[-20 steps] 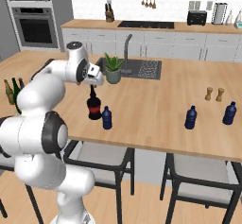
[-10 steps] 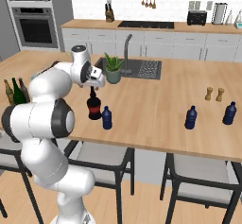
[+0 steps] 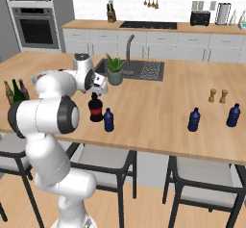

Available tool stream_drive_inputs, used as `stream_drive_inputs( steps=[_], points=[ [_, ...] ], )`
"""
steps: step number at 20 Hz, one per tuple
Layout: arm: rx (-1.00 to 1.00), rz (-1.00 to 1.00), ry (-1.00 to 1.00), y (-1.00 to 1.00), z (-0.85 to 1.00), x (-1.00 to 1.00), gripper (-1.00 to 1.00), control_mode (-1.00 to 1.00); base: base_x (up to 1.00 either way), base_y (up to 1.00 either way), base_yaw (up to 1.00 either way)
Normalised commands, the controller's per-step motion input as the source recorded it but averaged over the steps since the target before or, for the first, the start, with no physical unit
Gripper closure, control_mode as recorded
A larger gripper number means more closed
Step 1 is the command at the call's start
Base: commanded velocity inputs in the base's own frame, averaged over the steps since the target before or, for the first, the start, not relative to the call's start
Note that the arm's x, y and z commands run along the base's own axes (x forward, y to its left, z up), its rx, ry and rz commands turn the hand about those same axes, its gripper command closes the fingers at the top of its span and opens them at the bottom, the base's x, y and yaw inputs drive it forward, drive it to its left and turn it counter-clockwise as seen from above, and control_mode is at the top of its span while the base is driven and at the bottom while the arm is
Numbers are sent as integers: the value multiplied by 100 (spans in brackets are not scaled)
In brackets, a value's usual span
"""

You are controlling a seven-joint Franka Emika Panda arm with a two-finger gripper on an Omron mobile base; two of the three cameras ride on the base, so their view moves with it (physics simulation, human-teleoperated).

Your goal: Move the plastic bottles in the middle to the plastics group, and the glass bottles in the middle to the glass group.

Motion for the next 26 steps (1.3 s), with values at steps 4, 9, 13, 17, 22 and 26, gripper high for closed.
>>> stream_drive_inputs(
  steps=[4,9,13,17,22,26],
  points=[
    [0,0,0,0,-9,20,-100,-100,0,0,0],
    [0,0,-6,0,-1,7,-100,-100,0,0,0],
    [0,0,-8,0,-1,5,-100,-100,0,0,0],
    [0,0,-9,0,-3,1,-100,-100,0,0,0],
    [0,0,-6,0,-5,0,-100,-100,0,0,0],
    [0,0,0,0,0,8,-100,-100,0,0,0]
  ],
)
